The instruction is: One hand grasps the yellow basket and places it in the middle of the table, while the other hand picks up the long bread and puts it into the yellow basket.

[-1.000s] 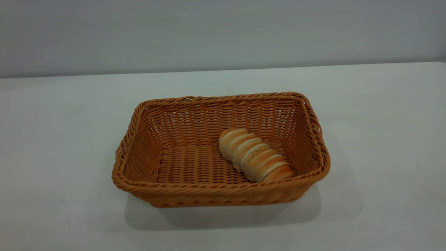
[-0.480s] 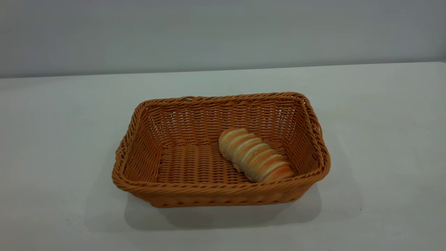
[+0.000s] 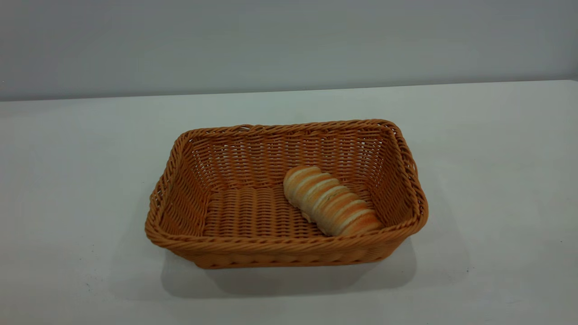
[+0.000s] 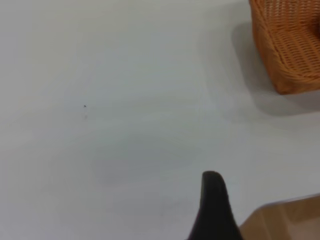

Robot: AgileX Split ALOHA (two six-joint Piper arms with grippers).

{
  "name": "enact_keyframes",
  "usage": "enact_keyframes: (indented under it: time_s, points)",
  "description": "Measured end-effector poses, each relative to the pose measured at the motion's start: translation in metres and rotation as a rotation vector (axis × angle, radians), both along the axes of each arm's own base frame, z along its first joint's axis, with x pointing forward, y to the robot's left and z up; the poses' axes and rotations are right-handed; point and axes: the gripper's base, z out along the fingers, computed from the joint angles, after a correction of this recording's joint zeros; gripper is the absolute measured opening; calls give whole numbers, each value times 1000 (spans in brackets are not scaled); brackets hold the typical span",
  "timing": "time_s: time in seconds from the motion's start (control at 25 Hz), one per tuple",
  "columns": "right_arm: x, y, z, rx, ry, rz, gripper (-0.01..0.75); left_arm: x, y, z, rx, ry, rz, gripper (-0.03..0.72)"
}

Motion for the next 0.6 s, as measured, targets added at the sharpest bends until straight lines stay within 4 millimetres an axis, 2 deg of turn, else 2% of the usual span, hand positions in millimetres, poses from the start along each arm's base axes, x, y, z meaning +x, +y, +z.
enact_keyframes:
  time_s: [0.6]
  points:
    - [0,0,-1,-3,3,-1,498,-1,-3,0,-24,9,-22,580]
